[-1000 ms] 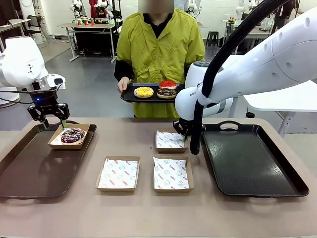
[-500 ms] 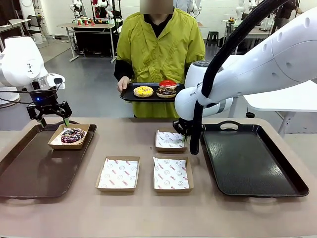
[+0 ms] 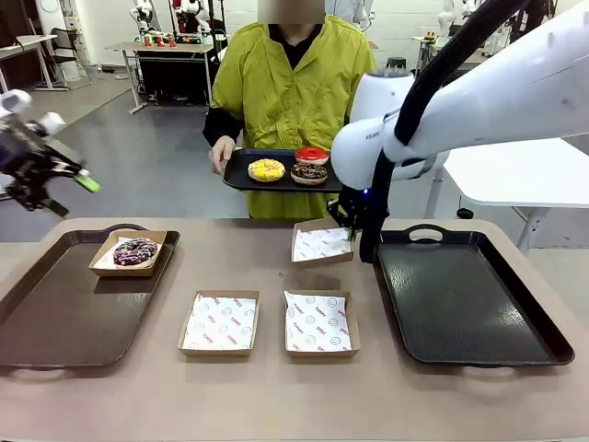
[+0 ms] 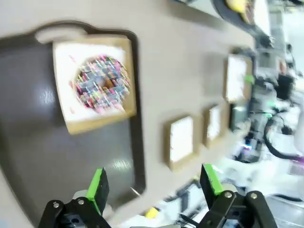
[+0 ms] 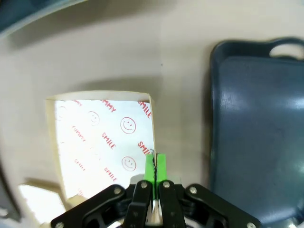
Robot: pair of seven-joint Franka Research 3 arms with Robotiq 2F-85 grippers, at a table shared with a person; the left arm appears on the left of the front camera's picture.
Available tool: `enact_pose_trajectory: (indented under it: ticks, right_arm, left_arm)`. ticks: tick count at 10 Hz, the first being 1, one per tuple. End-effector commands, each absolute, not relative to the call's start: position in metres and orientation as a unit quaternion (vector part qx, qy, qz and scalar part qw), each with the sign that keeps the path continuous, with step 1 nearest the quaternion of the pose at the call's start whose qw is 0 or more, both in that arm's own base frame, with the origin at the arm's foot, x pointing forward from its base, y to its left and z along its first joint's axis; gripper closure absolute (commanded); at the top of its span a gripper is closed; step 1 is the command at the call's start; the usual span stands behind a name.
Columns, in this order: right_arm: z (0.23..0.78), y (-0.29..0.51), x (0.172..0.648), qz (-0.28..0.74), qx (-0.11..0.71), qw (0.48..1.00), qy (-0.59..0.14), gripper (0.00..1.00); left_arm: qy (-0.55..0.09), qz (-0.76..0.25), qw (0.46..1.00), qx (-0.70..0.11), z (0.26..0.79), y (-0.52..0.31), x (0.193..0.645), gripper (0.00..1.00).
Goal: Individually package the donuts and arrange them on the tray.
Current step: Place the picked Paper togo box on the Handle tray while simultaneously picking up another Paper togo box from the table with the other hand.
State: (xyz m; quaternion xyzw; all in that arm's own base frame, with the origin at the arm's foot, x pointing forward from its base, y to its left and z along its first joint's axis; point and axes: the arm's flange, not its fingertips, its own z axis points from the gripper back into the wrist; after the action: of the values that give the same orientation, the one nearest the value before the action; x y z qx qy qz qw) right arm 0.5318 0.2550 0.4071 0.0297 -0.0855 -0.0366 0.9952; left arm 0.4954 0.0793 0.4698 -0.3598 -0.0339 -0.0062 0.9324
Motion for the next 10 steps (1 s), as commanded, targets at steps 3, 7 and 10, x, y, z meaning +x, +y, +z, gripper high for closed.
enact_pose_trajectory:
  ticks: [3, 7, 10]
  right_arm:
    - [0.466, 0.249, 0.52, -0.034, 0.001, 0.997, -0.076, 1.0]
    - [0.511, 0.258, 0.538, -0.025, -0.012, 0.998, -0.052, 1.0]
    - [0.503, 0.261, 0.556, -0.028, -0.027, 0.999, -0.03, 1.0]
  left_arm:
    - [-0.021, 0.036, 0.866, -0.498, 0.462, 0.161, 0.445, 0.0]
    - [-0.009, 0.085, 0.823, -0.562, 0.437, 0.204, 0.436, 0.0]
    - [-0.006, 0.096, 0.829, -0.55, 0.433, 0.205, 0.432, 0.0]
